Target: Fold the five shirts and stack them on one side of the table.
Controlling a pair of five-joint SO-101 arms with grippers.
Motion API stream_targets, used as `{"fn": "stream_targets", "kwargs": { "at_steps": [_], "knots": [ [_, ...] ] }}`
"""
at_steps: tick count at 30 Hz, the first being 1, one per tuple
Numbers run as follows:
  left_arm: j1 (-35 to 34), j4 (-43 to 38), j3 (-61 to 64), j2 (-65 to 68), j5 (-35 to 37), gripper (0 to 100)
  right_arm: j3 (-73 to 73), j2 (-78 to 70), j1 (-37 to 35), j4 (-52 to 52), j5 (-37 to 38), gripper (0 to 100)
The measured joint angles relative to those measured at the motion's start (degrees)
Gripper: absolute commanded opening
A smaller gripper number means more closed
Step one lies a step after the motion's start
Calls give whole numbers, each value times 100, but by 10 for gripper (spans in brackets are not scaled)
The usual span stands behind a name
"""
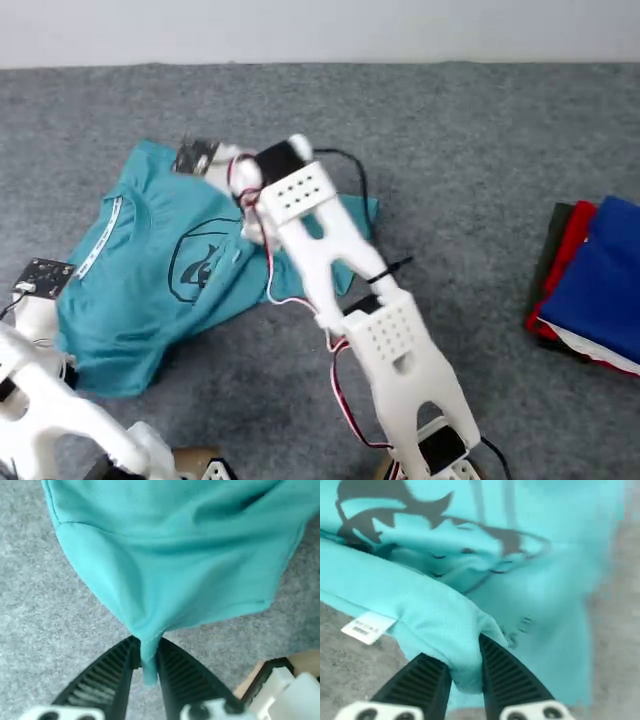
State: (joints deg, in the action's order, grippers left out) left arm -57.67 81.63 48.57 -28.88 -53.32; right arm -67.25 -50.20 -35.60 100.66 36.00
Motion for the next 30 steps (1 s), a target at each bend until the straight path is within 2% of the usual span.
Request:
{"fn": "stream_targets", "kwargs": {
  "at_steps": [6,15,20,30],
  "knots": [
    [18,536,-844,0,299,13,132,1222,299,0,105,10],
    [677,1530,-2136,0,932,13,1802,3367,360,0,255,10],
    [1160,1714,-3156,-53,1705,13,1943,4457,677,0,255,10],
    [2488,1776,-4536,-932,3613,14,1943,6171,1855,-9,299,10]
  ]
}}
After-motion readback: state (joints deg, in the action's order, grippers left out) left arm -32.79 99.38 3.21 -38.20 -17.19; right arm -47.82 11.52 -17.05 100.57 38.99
